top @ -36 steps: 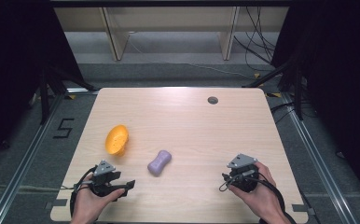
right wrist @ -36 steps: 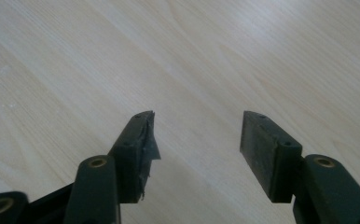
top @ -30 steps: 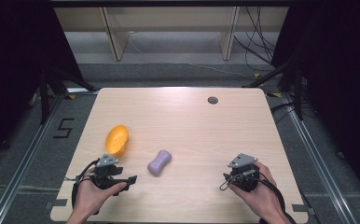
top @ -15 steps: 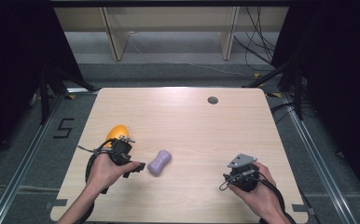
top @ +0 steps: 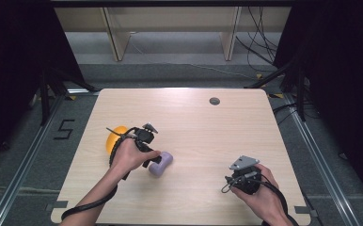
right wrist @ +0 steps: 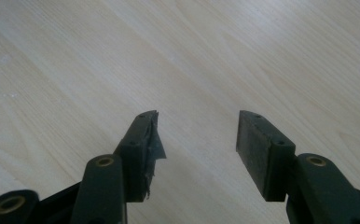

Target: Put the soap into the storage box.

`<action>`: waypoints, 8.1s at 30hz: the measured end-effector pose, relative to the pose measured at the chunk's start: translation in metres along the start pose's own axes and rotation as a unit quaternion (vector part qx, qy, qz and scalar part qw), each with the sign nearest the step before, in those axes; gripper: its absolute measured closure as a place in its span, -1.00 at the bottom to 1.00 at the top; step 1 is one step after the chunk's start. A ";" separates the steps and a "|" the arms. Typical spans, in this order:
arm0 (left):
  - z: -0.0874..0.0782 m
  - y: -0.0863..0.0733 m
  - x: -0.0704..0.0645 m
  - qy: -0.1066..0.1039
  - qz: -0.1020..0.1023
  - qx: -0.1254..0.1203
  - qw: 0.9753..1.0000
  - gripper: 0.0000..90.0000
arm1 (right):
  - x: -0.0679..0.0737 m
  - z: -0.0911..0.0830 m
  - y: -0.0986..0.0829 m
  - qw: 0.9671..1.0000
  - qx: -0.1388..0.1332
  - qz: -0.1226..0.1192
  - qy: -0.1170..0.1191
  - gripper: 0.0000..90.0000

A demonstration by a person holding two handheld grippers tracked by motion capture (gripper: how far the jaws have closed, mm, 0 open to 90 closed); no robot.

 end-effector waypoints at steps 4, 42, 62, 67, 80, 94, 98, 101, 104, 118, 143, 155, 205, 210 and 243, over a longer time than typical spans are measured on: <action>0.013 0.005 -0.003 0.008 -0.004 0.015 1.000 -0.29 | 0.001 -0.001 0.000 1.000 0.003 0.008 0.003 0.09; 0.053 0.009 -0.006 0.042 0.031 0.074 0.996 -0.15 | 0.001 -0.001 0.000 1.000 0.001 0.003 0.003 0.08; 0.064 0.007 -0.003 0.048 0.053 0.097 0.993 0.01 | 0.001 -0.002 0.000 1.000 0.000 0.003 0.002 0.08; 0.064 0.007 -0.005 0.046 0.051 0.099 0.993 0.06 | 0.002 -0.002 -0.001 1.000 0.003 0.006 0.004 0.08; 0.064 0.005 -0.008 0.048 0.043 0.086 0.994 0.08 | 0.001 -0.002 0.000 1.000 -0.002 0.001 0.000 0.08; 0.055 0.004 -0.013 0.033 0.039 0.037 0.998 0.09 | 0.000 -0.002 0.000 1.000 -0.003 0.001 0.000 0.07; 0.049 0.003 -0.013 0.030 0.033 0.029 0.999 0.09 | 0.000 -0.002 0.000 1.000 -0.003 0.000 -0.001 0.07; 0.045 0.003 -0.010 0.030 0.044 0.003 0.999 0.09 | 0.000 -0.002 0.000 1.000 -0.004 -0.003 0.002 0.07; 0.039 0.002 -0.008 0.032 0.049 -0.021 0.998 0.09 | 0.000 -0.002 0.001 1.000 -0.004 -0.002 0.001 0.07; 0.022 0.001 -0.009 0.022 0.036 -0.113 0.993 0.09 | -0.001 -0.002 0.001 1.000 -0.006 -0.002 0.000 0.06; 0.012 -0.013 -0.002 0.055 0.017 -0.206 0.977 0.09 | -0.002 -0.002 0.001 1.000 -0.013 -0.008 -0.004 0.05; 0.002 -0.014 0.005 0.075 0.012 -0.230 0.970 0.09 | -0.001 -0.002 0.001 1.000 -0.013 -0.008 -0.004 0.05; -0.041 -0.014 0.031 0.068 -0.013 -0.230 0.971 0.09 | -0.001 -0.003 0.002 1.000 -0.015 0.001 -0.005 0.04; -0.042 -0.015 0.035 0.069 -0.017 -0.225 0.972 0.09 | -0.001 -0.003 0.002 1.000 -0.015 0.001 -0.005 0.04; -0.053 -0.018 0.051 0.080 -0.029 -0.231 0.969 0.09 | -0.001 -0.003 0.002 1.000 -0.011 0.004 0.000 0.04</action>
Point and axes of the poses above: each handheld gripper's, and its own axes: z roughly forward along the jaws, y roughly out of its top, x roughly to its left, the point moved 6 cm from there along z, roughly forward along the jaws, and after that the axes turned 8 degrees about -y, right-handed, at the moved point
